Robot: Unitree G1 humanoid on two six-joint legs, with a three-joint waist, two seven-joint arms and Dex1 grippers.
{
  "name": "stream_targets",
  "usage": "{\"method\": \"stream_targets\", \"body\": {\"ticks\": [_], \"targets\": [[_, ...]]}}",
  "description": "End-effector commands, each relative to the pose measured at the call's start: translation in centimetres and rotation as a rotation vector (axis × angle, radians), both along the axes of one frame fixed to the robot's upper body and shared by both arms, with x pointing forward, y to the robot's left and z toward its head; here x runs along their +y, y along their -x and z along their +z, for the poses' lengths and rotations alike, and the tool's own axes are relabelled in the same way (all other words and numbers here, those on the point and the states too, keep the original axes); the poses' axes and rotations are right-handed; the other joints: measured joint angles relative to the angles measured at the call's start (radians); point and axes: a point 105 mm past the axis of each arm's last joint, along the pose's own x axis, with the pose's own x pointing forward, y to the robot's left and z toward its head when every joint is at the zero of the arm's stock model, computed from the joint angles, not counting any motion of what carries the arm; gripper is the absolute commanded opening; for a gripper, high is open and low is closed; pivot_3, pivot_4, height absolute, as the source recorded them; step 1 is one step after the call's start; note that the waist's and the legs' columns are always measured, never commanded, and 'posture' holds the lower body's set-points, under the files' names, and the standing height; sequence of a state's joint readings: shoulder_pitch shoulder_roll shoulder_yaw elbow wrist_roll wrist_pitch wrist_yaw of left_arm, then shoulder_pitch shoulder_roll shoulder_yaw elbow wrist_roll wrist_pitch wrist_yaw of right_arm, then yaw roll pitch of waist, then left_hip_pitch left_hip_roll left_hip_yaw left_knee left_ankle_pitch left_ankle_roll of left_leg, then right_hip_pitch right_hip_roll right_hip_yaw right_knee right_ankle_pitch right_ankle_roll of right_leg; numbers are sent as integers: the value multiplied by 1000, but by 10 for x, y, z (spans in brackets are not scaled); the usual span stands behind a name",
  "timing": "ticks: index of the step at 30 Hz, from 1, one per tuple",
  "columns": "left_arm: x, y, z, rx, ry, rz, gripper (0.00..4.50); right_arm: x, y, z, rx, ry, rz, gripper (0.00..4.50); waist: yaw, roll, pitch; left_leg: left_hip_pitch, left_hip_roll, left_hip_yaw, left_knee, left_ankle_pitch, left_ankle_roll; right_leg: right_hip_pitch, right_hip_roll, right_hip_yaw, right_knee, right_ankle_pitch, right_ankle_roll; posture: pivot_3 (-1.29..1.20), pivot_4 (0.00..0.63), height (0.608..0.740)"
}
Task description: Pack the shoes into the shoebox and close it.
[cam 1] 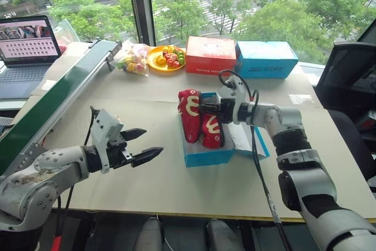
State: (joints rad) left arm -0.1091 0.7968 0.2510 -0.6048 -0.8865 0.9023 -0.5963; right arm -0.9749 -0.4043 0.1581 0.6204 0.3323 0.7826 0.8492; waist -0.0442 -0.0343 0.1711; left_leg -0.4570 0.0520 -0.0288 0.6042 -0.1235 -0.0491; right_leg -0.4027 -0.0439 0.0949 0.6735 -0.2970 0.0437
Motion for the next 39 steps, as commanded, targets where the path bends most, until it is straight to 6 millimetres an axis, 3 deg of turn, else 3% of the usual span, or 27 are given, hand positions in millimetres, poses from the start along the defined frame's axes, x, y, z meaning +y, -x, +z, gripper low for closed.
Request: {"method": "stream_targets", "body": {"ticks": [1,6,8,9,15,16,19,21,25,28,31,34,39], "targets": [[-5,3,11,-57,3,-10,4464,-7,1,-15,-4,158,21,0,2,0,0,1,0,0,0,0,0,1,0,0,0,0,0,0,150,739],[-6,5,10,-59,5,-7,4464,4,0,-14,-25,155,52,0,4,0,0,1,0,0,1,0,0,3,0,-1,0,0,0,0,150,739],[-6,4,9,-59,5,-6,4500,8,-1,-14,-43,154,59,888,3,0,0,2,0,0,1,0,0,3,0,-1,0,0,0,0,150,739],[-7,4,10,-59,7,-7,4500,10,-1,-14,-52,155,64,1069,2,0,0,2,0,0,1,0,0,3,0,-1,0,0,0,0,150,739],[-10,4,8,-53,9,-25,4500,15,-2,3,-101,123,65,3107,0,0,0,2,0,0,1,0,0,2,0,0,0,0,0,0,150,739],[-11,3,8,-53,10,-28,4500,14,-3,9,-123,117,62,3474,0,0,0,2,0,0,1,0,0,2,0,0,0,0,0,0,150,739],[-11,0,8,-48,-1,-46,4500,5,0,57,-227,43,51,4450,3,0,0,1,0,0,1,0,0,2,0,0,0,0,0,0,150,739],[-10,-1,8,-47,-13,-60,4500,-2,2,83,-279,8,20,4450,5,1,1,0,0,0,1,0,0,0,0,0,1,0,0,0,150,739],[-7,-7,10,-47,-35,-84,4500,-11,19,112,-298,-70,23,4450,3,1,1,0,0,0,0,0,0,0,0,0,1,0,0,0,150,739],[-4,-14,11,-52,-57,-107,4500,-20,37,120,-317,-65,42,4450,0,1,1,0,0,0,0,0,0,0,0,0,1,0,0,0,150,739],[-1,-21,13,-61,-90,-132,4500,-38,56,109,-300,0,53,4450,8,1,1,0,0,0,0,0,0,0,0,-1,0,0,0,0,150,739],[0,-25,16,-66,-99,-159,4500,-52,76,102,-283,28,56,3758,8,1,1,-1,0,0,0,0,0,0,-1,0,-1,0,0,0,150,739],[-4,-33,17,-64,-113,-225,4500,-75,118,89,-270,85,81,2014,15,1,1,-1,0,0,0,-1,1,0,0,0,-1,-1,1,0,150,739]]}}
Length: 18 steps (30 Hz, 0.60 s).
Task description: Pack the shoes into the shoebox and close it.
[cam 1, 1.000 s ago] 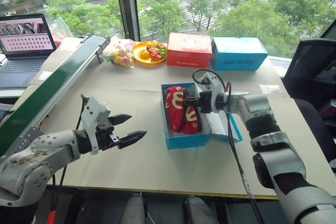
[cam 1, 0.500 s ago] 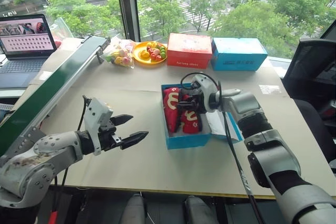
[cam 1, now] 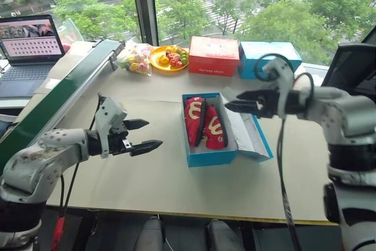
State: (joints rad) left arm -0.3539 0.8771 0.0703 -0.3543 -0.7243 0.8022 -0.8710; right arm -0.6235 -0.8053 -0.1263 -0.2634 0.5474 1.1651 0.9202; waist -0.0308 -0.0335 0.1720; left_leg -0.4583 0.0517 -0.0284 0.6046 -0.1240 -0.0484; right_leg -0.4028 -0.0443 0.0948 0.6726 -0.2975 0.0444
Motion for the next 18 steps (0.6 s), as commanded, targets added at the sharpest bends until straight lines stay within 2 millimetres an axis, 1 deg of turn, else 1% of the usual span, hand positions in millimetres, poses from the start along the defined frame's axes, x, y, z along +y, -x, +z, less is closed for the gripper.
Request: {"method": "stream_targets", "body": {"ticks": [1,3,5,6,7,8,9,10,13,14,16,18], "targets": [[-3,-4,8,-40,-14,-52,4500,-6,28,18,-71,-3,50,1638,0,0,0,0,0,0,0,0,0,0,0,0,0,0,0,0,150,739],[-4,-9,8,-39,-21,-75,4500,-8,45,10,-34,-12,66,1025,-9,0,0,0,0,0,1,0,0,0,0,1,0,0,1,0,150,739],[-10,-15,10,-43,-21,-113,4500,-13,63,-7,37,-48,48,283,-4,-1,0,1,0,-1,2,0,0,1,0,0,1,-1,2,0,150,739],[-12,-18,11,-45,-24,-126,4500,-14,68,-17,64,-46,32,37,0,-1,0,1,0,-2,2,0,0,2,1,-1,1,-2,3,0,150,739],[-15,-20,12,-48,-25,-139,4500,-14,71,-28,89,-60,12,37,3,-1,0,1,0,-2,2,0,0,3,1,-1,0,-3,4,0,150,739],[-17,-23,13,-50,-25,-153,4500,-15,69,-41,109,-73,-31,37,3,-1,-1,1,0,-1,3,0,0,3,0,-1,0,-3,5,0,150,739],[-19,-24,14,-52,-26,-163,4500,-17,68,-50,123,-82,-63,37,2,-1,-1,1,0,-1,4,0,0,4,0,-1,0,-3,5,0,150,739],[-21,-26,14,-54,-28,-176,4500,-19,63,-62,132,-109,-122,37,1,-1,-1,2,0,-1,4,0,0,5,0,-1,0,-3,5,0,150,739],[-25,-29,16,-59,-32,-197,4500,-24,49,-85,134,-138,-236,37,-9,-1,-1,2,0,-1,5,0,0,5,0,0,1,-3,7,0,150,739],[-25,-29,16,-60,-33,-200,4500,-25,47,-90,128,-137,-255,37,-11,-1,-1,3,0,-1,5,0,0,5,1,0,1,-3,7,0,150,739],[-25,-29,17,-64,-40,-206,4500,-33,35,-103,123,-152,-346,37,-13,-1,-1,3,0,-1,5,0,0,5,1,0,1,-3,7,0,150,739],[-24,-29,18,-65,-45,-207,4500,-38,29,-110,115,-138,-387,37,-13,-1,-1,3,0,-1,5,0,0,6,1,0,1,-3,7,0,150,739]]}}
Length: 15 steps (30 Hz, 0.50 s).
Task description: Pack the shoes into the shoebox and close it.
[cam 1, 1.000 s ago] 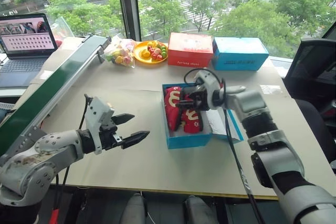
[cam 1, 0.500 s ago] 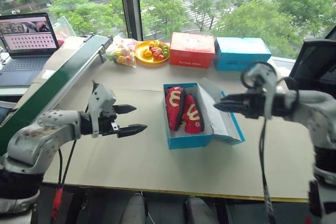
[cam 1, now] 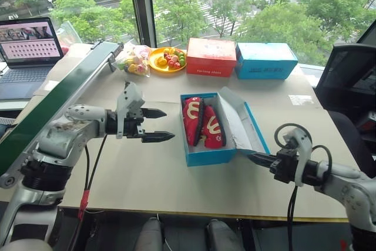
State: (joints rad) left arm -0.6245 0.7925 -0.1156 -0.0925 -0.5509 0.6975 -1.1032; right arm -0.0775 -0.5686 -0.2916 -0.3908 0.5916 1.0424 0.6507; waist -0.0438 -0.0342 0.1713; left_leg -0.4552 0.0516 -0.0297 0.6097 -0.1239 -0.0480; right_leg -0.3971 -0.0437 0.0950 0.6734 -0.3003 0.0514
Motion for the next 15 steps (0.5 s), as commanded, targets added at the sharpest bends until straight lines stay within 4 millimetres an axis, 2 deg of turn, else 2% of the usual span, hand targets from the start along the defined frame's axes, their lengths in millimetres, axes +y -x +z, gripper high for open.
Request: {"method": "stream_targets", "body": {"ticks": [1,6,9,12,15], "targets": [[2,0,11,-49,-6,-13,4500,-9,-12,0,-52,19,-70,37,1,0,0,0,0,0,0,0,0,0,0,0,0,0,0,0,150,739],[11,3,12,-51,-29,12,4500,0,1,-24,53,-77,-41,37,1,0,0,0,0,0,-1,0,0,0,0,0,0,1,-1,0,150,739],[14,4,12,-50,-32,20,4500,5,2,-25,43,-121,-35,37,1,0,0,0,0,0,-1,0,0,0,0,0,0,1,-1,0,150,739],[15,5,10,-46,-42,25,4500,-6,-18,-29,-4,-183,-167,37,-2,0,0,2,0,0,0,0,0,2,0,0,0,0,-1,0,150,739],[15,6,10,-43,-42,23,4500,-19,-45,-27,-52,-388,-333,37,-3,0,0,8,0,0,-1,0,0,8,0,0,0,0,0,0,150,739]]}}
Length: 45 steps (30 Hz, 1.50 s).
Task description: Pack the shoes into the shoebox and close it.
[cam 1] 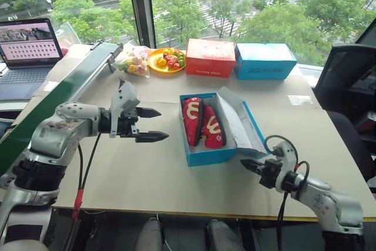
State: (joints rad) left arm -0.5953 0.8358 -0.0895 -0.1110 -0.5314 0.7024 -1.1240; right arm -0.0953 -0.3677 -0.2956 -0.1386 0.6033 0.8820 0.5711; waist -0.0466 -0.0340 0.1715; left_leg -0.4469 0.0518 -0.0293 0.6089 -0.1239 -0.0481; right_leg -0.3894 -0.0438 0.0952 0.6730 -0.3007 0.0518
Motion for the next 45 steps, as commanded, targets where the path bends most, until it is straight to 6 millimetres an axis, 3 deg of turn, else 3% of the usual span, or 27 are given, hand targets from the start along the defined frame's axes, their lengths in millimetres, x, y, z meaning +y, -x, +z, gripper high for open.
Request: {"method": "stream_targets", "body": {"ticks": [1,4,6,13,16,19,23,27,30,34,37,41,45], "targets": [[1,3,11,-39,-1,-3,4500,-26,-29,14,-101,-173,-208,37,1,0,0,2,0,0,-1,0,0,1,0,0,0,0,0,0,150,739],[1,4,11,-40,-12,-7,4500,-36,-43,12,-134,-295,-295,37,3,1,1,2,0,0,-2,0,0,1,0,0,0,0,0,0,150,739],[1,5,13,-43,-15,-8,4500,-41,-49,22,-192,-385,-324,37,4,1,1,1,0,0,-2,0,0,1,0,0,0,1,-2,0,150,739],[5,5,14,-45,-23,4,4500,-41,-40,104,-492,-630,-230,37,3,3,2,1,0,0,-3,0,0,0,0,0,0,2,-3,0,150,739],[4,5,13,-45,-18,7,4500,-28,-30,130,-548,-635,-114,37,2,3,2,1,0,0,-3,0,0,0,0,0,0,1,-2,0,150,739],[4,6,12,-43,-13,11,4500,-10,-20,143,-551,-599,10,37,1,3,2,2,0,0,-3,0,0,0,0,0,0,1,-2,0,150,739],[7,7,11,-42,-5,31,4500,20,-12,145,-505,-477,176,37,1,3,2,1,0,1,-3,0,0,0,0,1,0,1,-3,0,150,739],[9,10,8,-39,4,54,4500,38,-26,152,-481,-403,229,37,1,3,2,1,0,1,-3,0,0,0,0,1,0,1,-2,0,150,739],[8,13,2,-30,19,80,4500,73,-61,150,-419,-239,279,37,-9,4,2,2,0,2,-2,0,0,0,0,2,0,1,-2,0,150,739],[6,15,-3,-31,34,102,4500,92,-92,153,-401,-117,284,37,-11,3,2,3,1,1,-3,0,0,0,1,1,1,1,-2,0,150,739],[6,12,-12,-48,54,171,4500,117,-119,142,-384,54,335,37,-6,4,2,1,0,2,-3,-1,1,-1,0,2,-1,2,-5,0,150,739],[3,17,-19,-74,86,221,4500,138,-133,102,-351,262,425,37,-6,3,2,-1,0,2,-4,-1,1,-3,0,1,-1,2,-6,0,150,739],[3,22,-20,-85,124,277,4500,132,-123,30,-255,490,531,37,2,3,2,-2,0,1,-5,-1,1,-3,-1,1,-1,2,-6,0,150,739]]}}
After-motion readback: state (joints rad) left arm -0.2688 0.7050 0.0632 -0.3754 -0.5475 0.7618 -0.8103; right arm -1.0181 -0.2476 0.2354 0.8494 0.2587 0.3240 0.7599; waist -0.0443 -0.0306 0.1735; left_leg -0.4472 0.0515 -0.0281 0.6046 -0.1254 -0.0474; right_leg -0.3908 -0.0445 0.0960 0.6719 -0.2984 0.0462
